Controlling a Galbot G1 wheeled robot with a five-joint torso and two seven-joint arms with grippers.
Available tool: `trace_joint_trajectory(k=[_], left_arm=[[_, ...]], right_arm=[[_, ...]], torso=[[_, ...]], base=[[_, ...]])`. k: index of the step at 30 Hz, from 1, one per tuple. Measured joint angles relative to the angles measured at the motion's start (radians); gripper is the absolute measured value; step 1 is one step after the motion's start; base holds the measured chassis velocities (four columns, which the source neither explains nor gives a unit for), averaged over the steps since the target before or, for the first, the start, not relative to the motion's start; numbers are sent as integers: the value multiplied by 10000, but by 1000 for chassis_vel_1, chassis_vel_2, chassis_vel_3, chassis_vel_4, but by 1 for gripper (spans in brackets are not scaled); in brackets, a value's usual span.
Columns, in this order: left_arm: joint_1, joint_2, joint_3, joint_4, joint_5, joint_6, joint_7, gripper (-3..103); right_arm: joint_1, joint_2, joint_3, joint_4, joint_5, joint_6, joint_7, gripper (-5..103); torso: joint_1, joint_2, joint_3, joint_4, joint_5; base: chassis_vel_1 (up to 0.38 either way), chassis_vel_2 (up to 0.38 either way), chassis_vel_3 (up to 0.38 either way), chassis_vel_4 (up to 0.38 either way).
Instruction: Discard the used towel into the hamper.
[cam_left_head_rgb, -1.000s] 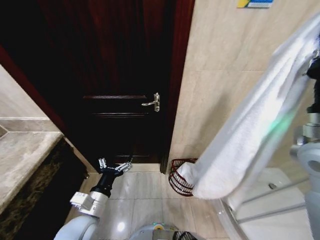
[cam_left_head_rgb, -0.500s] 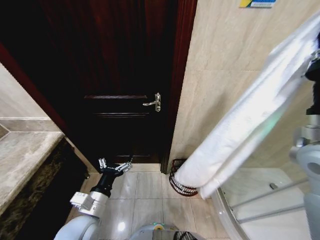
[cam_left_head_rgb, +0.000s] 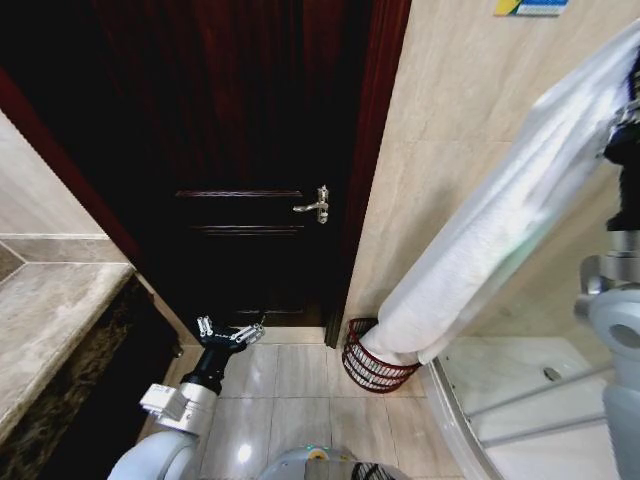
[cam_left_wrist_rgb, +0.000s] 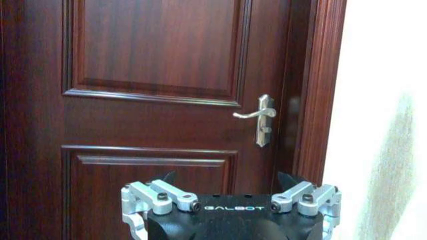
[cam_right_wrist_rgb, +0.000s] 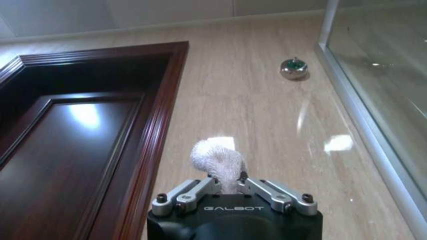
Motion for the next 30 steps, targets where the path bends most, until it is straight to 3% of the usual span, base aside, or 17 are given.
trace_joint_trajectory(k=[18,30], left_arm=[[0,1,0,0,0,0,0,99],[0,1,0,0,0,0,0,99]], right_arm=[[1376,-393,-885,-2186,-214,298,-452,7],[2416,-141,-2063,-3348,-547,688,-954,7]], torso=[[0,0,0,1,-1],[1,0,1,3,-5]], base=[[22,21,-20,-22],[0,0,0,0]])
